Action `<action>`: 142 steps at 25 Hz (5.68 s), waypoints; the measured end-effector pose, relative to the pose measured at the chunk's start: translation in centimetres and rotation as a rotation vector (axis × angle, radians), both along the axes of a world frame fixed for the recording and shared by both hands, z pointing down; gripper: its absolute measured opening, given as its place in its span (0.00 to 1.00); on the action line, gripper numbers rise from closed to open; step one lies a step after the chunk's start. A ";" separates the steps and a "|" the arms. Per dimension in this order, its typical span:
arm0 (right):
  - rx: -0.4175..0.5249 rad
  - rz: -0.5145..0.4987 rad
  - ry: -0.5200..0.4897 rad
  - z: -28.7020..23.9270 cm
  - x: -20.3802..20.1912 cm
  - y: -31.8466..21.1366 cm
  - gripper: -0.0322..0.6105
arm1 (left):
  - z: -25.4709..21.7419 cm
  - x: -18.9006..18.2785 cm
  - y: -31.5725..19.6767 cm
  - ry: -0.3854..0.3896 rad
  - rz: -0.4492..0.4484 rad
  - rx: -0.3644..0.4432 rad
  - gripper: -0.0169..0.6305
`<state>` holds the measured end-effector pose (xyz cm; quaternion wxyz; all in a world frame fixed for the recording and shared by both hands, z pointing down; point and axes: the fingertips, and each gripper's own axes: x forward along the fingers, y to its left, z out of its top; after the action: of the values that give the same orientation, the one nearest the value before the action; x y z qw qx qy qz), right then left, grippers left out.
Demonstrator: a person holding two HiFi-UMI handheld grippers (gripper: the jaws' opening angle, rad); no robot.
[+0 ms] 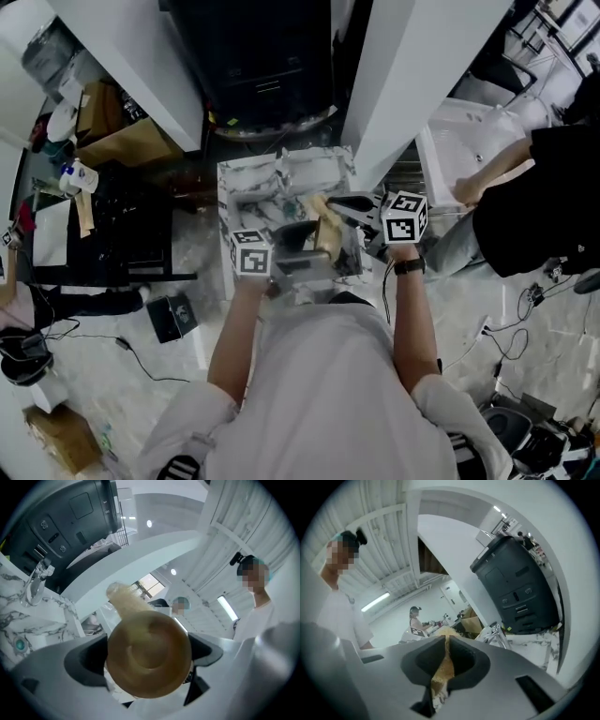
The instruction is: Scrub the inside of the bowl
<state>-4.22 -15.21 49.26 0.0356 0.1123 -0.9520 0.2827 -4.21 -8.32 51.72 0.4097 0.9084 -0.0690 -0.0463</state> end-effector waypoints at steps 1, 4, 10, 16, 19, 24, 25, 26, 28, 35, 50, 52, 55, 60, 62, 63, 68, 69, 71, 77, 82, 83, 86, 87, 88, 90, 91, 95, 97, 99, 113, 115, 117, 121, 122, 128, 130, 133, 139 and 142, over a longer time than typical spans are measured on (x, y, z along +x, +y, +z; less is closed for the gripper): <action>-0.038 -0.007 -0.034 0.1 0.2 -0.4 0.10 | -0.7 0.0 -0.3 0.027 -0.015 -0.007 0.88; -0.088 -0.016 -0.080 0.5 1.1 -1.1 0.10 | -3.1 0.2 -1.1 0.129 -0.070 -0.039 0.88; -0.087 -0.006 -0.077 1.0 1.7 -1.8 0.10 | -6.7 -0.3 -4.3 0.359 -0.204 -0.127 0.87; -0.014 -0.011 -0.030 0.3 2.0 -1.4 0.10 | -9.0 -1.4 -8.6 0.516 -0.336 -0.195 0.87; 0.068 -0.018 0.045 -0.4 2.0 -1.3 0.10 | -9.6 -1.5 -10.9 0.488 -0.384 -0.168 0.87; 0.165 -0.077 0.101 -2.6 1.9 -0.2 0.10 | -10.4 -2.0 -13.3 0.386 -0.451 -0.115 0.87; 0.188 -0.095 0.108 -3.2 1.9 0.1 0.10 | -10.4 -2.0 -13.5 0.356 -0.456 -0.102 0.87; 0.214 -0.113 0.112 -3.7 1.9 0.4 0.10 | -10.4 -1.9 -13.8 0.325 -0.455 -0.091 0.87; 0.265 -0.146 0.117 -4.8 2.0 1.0 0.10 | -10.3 -1.7 -13.9 0.272 -0.441 -0.078 0.87; 0.385 -0.134 0.000 -10.3 3.3 1.2 0.10 | -8.6 -1.0 -13.0 0.160 -0.374 -0.110 0.87; 0.427 -0.094 -0.042 -10.8 4.7 0.0 0.09 | -6.7 1.1 -9.3 0.274 -0.238 -0.225 0.87; 0.425 -0.093 -0.052 -10.7 5.0 -0.1 0.09 | -6.5 1.2 -9.1 0.289 -0.236 -0.240 0.87; 0.400 -0.067 -0.081 -10.2 5.6 -0.8 0.09 | -6.1 1.3 -9.1 0.297 -0.242 -0.259 0.87; 0.347 -0.011 -0.140 -9.5 6.4 -1.6 0.09 | -5.8 1.8 -8.3 0.285 -0.229 -0.258 0.87; 0.350 -0.001 -0.140 -9.5 6.3 -1.7 0.09 | -5.7 2.0 -8.1 0.280 -0.219 -0.262 0.87; 0.353 0.003 -0.138 -9.5 6.2 -1.8 0.09 | -5.5 2.1 -8.0 0.281 -0.216 -0.266 0.87; 0.304 0.047 -0.146 -8.6 6.6 -2.6 0.09 | -5.1 2.5 -6.9 0.259 -0.186 -0.266 0.87; 0.286 0.059 -0.145 -8.1 6.8 -2.9 0.09 | -5.1 2.7 -6.5 0.247 -0.170 -0.255 0.87; 0.262 0.062 -0.137 -7.1 6.8 -3.1 0.09 | -5.4 3.3 -5.8 0.237 -0.140 -0.239 0.87; 0.206 0.084 -0.013 -3.0 6.5 -4.2 0.09 | -6.1 3.8 -5.7 0.254 -0.117 -0.215 0.87; 0.195 0.071 0.072 -1.6 6.2 -3.0 0.09 | -8.2 2.0 -7.6 0.426 -0.206 -0.278 0.87; 0.206 0.061 0.089 -1.7 6.0 -3.0 0.09 | -8.6 1.5 -8.4 0.455 -0.233 -0.283 0.87; 0.249 0.009 0.134 -2.6 5.4 -2.2 0.09 | -9.5 0.0 -10.5 0.494 -0.321 -0.267 0.87; 0.269 -0.018 0.153 -2.9 5.2 -1.8 0.09 | -9.7 -0.4 -11.0 0.488 -0.345 -0.254 0.87; 0.292 -0.045 0.171 -3.3 5.0 -1.2 0.09 | -9.8 -0.8 -11.4 0.476 -0.362 -0.239 0.87; 0.342 -0.083 0.192 -4.4 4.7 -0.4 0.09 | -9.8 -1.3 -11.8 0.433 -0.379 -0.211 0.87; 0.365 -0.092 0.190 -5.1 4.7 -0.2 0.09 | -9.7 -1.5 -12.0 0.408 -0.386 -0.198 0.87; 0.419 -0.110 0.091 -8.6 5.3 0.3 0.09 | -9.4 -1.9 -12.4 0.318 -0.416 -0.163 0.87; 0.429 -0.110 0.062 -9.5 5.4 0.4 0.09 | -9.0 -1.8 -12.0 0.292 -0.412 -0.161 0.87; 0.434 -0.111 0.025 -10.0 5.2 0.8 0.09 | -8.0 -1.5 -11.5 0.261 -0.406 -0.171 0.87; 0.288 0.125 0.067 -5.7 7.2 -3.2 0.09 | -7.1 4.5 -4.7 0.279 -0.167 -0.199 0.87; 0.263 0.116 0.099 -4.6 7.5 -3.1 0.09 | -8.4 4.0 -5.2 0.364 -0.188 -0.221 0.87; 0.263 0.084 0.128 -4.0 7.5 -2.5 0.09 | -9.4 3.1 -6.0 0.426 -0.222 -0.225 0.87; 0.288 0.028 0.139 -4.4 7.1 -1.2 0.09 | -10.2 1.2 -8.1 0.431 -0.303 -0.190 0.87; 0.294 0.014 0.133 -4.7 7.1 -0.9 0.09 | -10.1 0.7 -8.6 0.417 -0.322 -0.181 0.87; 0.382 -0.057 0.044 -7.5 6.8 1.3 0.09 | -9.0 -0.6 -10.2 0.316 -0.371 -0.147 0.87; 0.398 -0.066 -0.020 -9.0 7.2 1.8 0.09 | -8.0 -0.3 -10.0 0.298 -0.380 -0.166 0.87; 0.402 -0.040 -0.126 -11.2 8.0 1.7 0.09 | -6.7 1.7 -8.6 0.259 -0.330 -0.186 0.87; 0.334 0.090 -0.139 -10.7 9.2 -0.9 0.08 | -7.7 5.7 -4.9 0.271 -0.206 -0.180 0.87; 0.307 0.145 -0.028 -8.2 9.9 -2.0 0.08 | -9.0 5.7 -4.4 0.323 -0.184 -0.179 0.87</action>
<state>5.69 -17.26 41.09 -0.0158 0.1807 -0.9738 0.1372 1.46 -12.70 42.70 0.4884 0.8391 -0.0890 -0.2225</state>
